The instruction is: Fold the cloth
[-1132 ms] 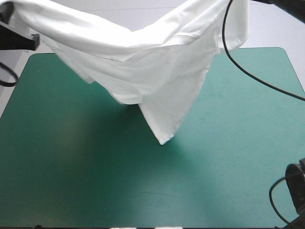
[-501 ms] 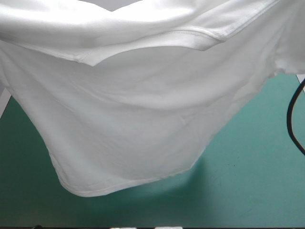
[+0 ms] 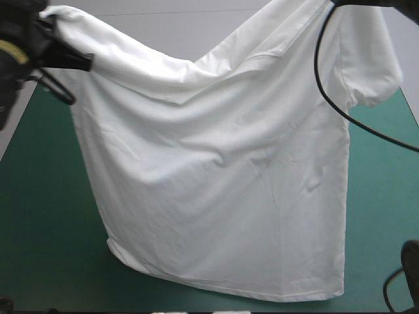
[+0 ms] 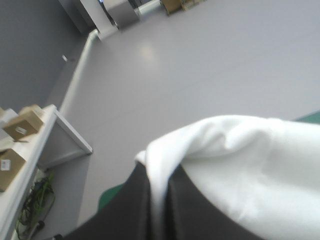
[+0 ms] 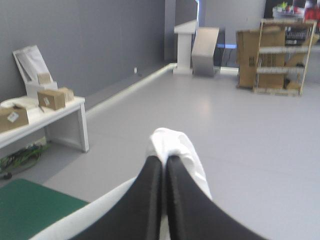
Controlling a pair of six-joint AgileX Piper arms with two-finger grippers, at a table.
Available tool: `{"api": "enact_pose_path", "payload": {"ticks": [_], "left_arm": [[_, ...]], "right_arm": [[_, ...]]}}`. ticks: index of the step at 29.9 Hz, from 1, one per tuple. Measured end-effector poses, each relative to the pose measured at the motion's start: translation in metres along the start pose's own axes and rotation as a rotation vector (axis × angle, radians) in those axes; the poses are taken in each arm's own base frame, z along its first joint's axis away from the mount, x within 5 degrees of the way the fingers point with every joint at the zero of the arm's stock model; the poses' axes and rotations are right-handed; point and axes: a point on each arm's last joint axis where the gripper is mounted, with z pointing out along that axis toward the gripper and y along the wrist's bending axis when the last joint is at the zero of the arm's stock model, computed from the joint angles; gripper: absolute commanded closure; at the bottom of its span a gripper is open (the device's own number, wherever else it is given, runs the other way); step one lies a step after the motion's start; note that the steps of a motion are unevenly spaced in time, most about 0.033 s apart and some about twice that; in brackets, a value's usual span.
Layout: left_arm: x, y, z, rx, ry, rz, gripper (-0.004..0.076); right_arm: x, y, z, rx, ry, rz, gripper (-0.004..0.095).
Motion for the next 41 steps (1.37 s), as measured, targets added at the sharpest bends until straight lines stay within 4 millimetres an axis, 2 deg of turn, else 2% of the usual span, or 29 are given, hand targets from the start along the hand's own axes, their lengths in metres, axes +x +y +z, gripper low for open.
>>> {"api": "enact_pose_path", "payload": {"ticks": [4, 10, 14, 15, 18, 19, 22, 23, 24, 26, 27, 29, 31, 32, 34, 37, 41], "left_arm": [[0.03, -0.039, 0.077, 0.083, 0.103, -0.039, 0.0704], [0.074, -0.075, 0.171, 0.163, 0.168, -0.112, 0.0704], [0.104, -0.094, 0.221, 0.176, 0.186, -0.109, 0.0704], [0.112, -0.097, 0.232, 0.176, 0.193, -0.107, 0.0704], [0.134, -0.108, 0.26, 0.177, 0.2, -0.087, 0.0704], [0.139, -0.111, 0.266, 0.179, 0.196, -0.079, 0.0704], [0.154, -0.123, 0.286, 0.19, 0.177, -0.071, 0.0696], [0.16, -0.127, 0.292, 0.194, 0.171, -0.069, 0.0676], [0.164, -0.13, 0.297, 0.198, 0.167, -0.069, 0.0643], [0.172, -0.137, 0.306, 0.204, 0.159, -0.08, 0.0551], [0.175, -0.139, 0.309, 0.207, 0.155, -0.09, 0.0485], [0.179, -0.142, 0.313, 0.209, 0.154, -0.107, 0.0348], [0.181, -0.142, 0.314, 0.207, 0.154, -0.131, 0.0199], [0.181, -0.142, 0.314, 0.207, 0.157, -0.137, 0.015], [0.182, -0.141, 0.314, 0.204, 0.166, -0.142, 0.0113], [0.174, -0.135, 0.307, 0.191, 0.174, -0.127, 0.0117], [0.143, -0.111, 0.28, 0.154, 0.166, -0.127, 0.0132]], "right_arm": [[0.048, -0.019, 0.067, 0.008, 0.155, 0.037, 0.0925], [0.144, -0.05, 0.167, 0.037, 0.34, 0.088, 0.0925], [0.209, -0.067, 0.219, 0.065, 0.378, 0.117, 0.0925], [0.231, -0.072, 0.233, 0.074, 0.39, 0.126, 0.0925], [0.282, -0.083, 0.26, 0.098, 0.407, 0.143, 0.0903], [0.294, -0.085, 0.266, 0.102, 0.414, 0.147, 0.0876], [0.329, -0.091, 0.279, 0.116, 0.438, 0.157, 0.0661], [0.337, -0.092, 0.282, 0.117, 0.443, 0.157, 0.0508], [0.345, -0.093, 0.285, 0.119, 0.448, 0.15, 0.0397], [0.352, -0.094, 0.287, 0.117, 0.454, 0.133, 0.0171], [0.353, -0.094, 0.287, 0.115, 0.456, 0.127, 0.0107], [0.353, -0.094, 0.287, 0.112, 0.461, 0.122, 0.0092], [0.351, -0.092, 0.285, 0.107, 0.482, 0.127, 0.0127], [0.349, -0.091, 0.282, 0.103, 0.501, 0.129, 0.0148], [0.343, -0.089, 0.277, 0.092, 0.537, 0.13, 0.0166], [0.319, -0.084, 0.266, 0.076, 0.56, 0.134, 0.0166], [0.278, -0.076, 0.241, 0.056, 0.606, 0.14, 0.0176]]}}
